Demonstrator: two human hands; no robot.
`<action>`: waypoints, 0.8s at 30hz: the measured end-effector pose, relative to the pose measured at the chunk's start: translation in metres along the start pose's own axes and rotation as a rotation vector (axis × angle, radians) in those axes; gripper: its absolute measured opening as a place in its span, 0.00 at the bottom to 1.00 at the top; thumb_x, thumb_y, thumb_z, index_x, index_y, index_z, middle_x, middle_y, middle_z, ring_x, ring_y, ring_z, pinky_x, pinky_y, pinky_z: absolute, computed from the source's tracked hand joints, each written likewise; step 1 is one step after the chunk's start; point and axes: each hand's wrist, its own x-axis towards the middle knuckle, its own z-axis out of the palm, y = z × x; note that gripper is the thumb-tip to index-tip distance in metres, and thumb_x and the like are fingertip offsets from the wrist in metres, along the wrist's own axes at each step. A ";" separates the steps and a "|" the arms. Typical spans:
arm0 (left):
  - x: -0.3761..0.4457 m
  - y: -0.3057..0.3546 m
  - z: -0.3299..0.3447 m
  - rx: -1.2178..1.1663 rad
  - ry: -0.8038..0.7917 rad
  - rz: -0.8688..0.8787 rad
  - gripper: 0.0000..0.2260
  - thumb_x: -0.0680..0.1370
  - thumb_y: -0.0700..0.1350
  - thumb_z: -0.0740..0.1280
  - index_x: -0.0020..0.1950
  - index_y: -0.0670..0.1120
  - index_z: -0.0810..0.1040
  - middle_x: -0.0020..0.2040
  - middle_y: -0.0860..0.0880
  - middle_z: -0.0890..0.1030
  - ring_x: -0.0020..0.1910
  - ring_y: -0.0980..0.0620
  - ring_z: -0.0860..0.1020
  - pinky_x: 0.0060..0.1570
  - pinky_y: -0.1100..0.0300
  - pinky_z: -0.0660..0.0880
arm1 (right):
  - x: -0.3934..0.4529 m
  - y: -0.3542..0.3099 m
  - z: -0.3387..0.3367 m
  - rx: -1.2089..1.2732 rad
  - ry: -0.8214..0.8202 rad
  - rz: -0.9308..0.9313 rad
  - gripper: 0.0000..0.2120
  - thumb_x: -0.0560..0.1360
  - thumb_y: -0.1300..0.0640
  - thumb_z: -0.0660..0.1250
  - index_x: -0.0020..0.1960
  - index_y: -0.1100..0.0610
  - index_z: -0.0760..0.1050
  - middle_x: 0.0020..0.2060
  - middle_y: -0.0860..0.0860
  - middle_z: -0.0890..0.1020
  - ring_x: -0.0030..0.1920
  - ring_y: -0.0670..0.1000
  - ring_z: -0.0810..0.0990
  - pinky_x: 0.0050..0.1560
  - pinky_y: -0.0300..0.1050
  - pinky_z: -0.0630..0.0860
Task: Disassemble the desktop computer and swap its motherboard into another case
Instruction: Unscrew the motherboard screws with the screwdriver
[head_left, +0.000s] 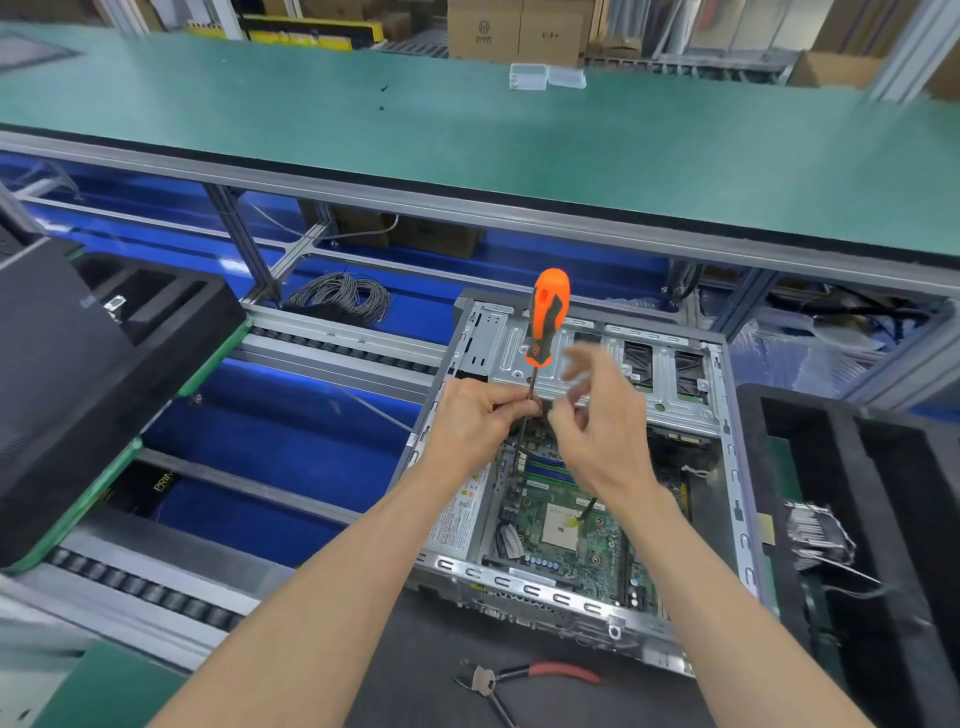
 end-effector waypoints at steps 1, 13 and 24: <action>-0.001 0.001 0.000 0.024 -0.017 0.032 0.05 0.76 0.40 0.73 0.50 0.45 0.87 0.38 0.55 0.86 0.34 0.58 0.81 0.39 0.62 0.76 | 0.009 -0.012 -0.008 0.073 0.041 -0.055 0.23 0.74 0.53 0.62 0.68 0.55 0.67 0.51 0.50 0.75 0.42 0.46 0.76 0.37 0.39 0.73; -0.002 0.006 0.004 0.089 -0.070 -0.083 0.04 0.76 0.41 0.73 0.47 0.46 0.88 0.37 0.45 0.86 0.39 0.37 0.80 0.44 0.51 0.76 | 0.080 -0.070 -0.034 -0.545 -0.164 -0.156 0.11 0.81 0.51 0.61 0.47 0.54 0.61 0.37 0.52 0.76 0.38 0.60 0.72 0.37 0.50 0.69; -0.002 0.004 0.004 0.115 -0.078 -0.066 0.03 0.75 0.41 0.74 0.46 0.46 0.88 0.36 0.43 0.85 0.40 0.37 0.82 0.44 0.48 0.78 | 0.085 -0.085 -0.061 -0.436 -0.480 -0.088 0.11 0.79 0.45 0.62 0.45 0.52 0.69 0.36 0.50 0.77 0.42 0.59 0.76 0.44 0.53 0.75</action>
